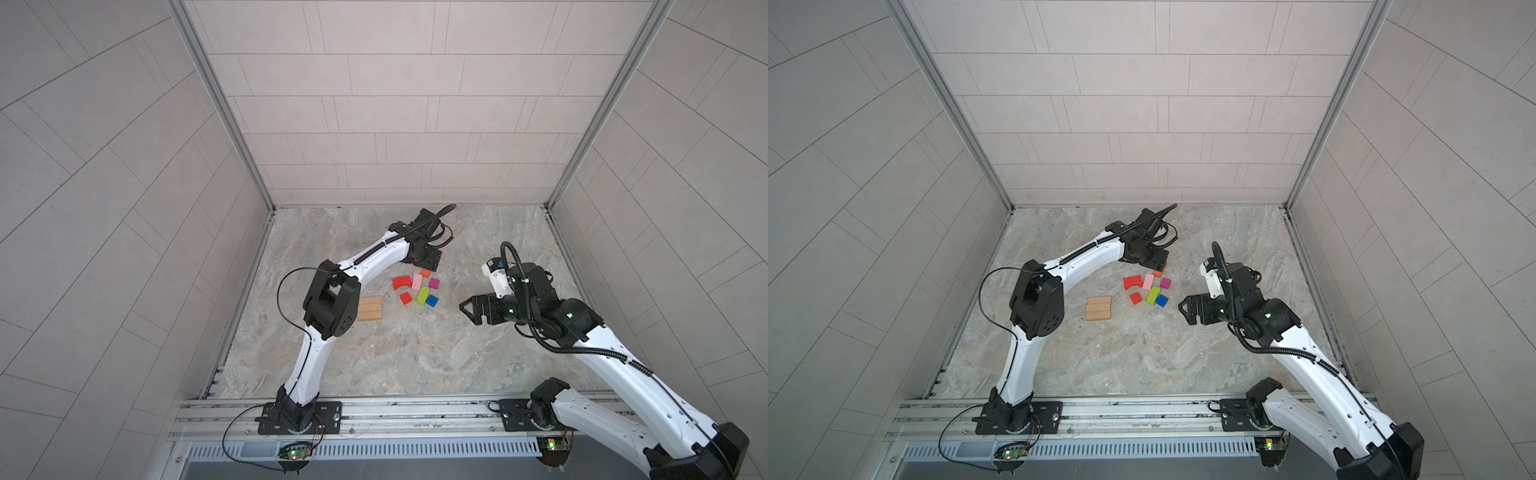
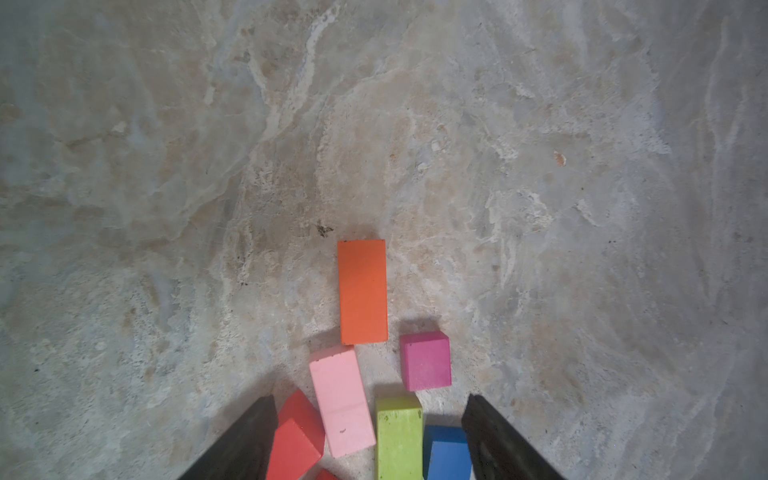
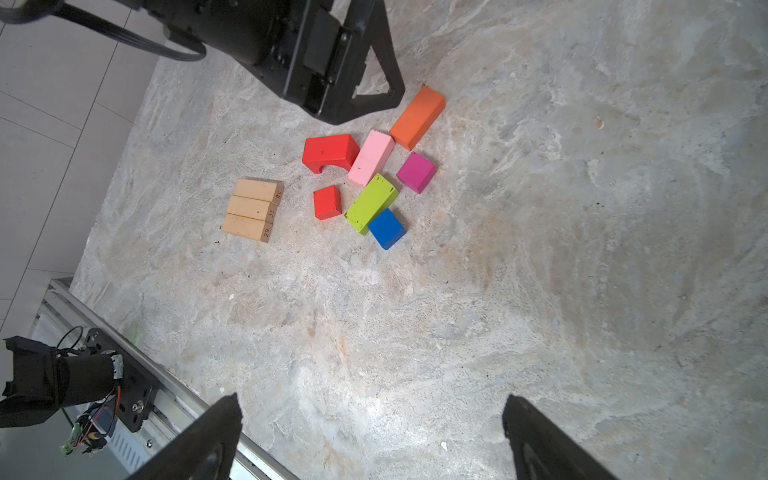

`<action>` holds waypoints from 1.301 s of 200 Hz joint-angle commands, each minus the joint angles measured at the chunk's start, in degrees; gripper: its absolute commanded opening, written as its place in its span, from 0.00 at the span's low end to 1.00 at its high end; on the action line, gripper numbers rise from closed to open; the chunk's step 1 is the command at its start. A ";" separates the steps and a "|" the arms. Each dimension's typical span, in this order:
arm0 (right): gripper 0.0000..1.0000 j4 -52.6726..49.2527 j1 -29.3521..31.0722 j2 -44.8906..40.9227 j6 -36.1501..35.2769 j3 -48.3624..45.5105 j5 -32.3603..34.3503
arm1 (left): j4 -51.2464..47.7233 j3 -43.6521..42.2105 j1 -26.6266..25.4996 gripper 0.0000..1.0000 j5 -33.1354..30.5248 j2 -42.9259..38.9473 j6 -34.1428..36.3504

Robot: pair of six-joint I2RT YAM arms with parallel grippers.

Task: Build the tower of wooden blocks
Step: 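Raise the left gripper and move it to the orange block in the pile, then lower the left gripper onto the orange block and close on it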

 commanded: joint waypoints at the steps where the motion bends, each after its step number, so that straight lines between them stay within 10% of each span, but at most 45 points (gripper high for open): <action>1: 0.99 0.27 -0.06 -0.83 1.15 -0.72 -0.93 | -1.63 2.94 -0.27 0.75 -0.89 2.53 1.09; 260: 0.99 -0.29 -0.12 -1.55 0.93 -1.64 -0.50 | 3.39 7.09 -0.72 0.57 -3.41 12.57 -1.19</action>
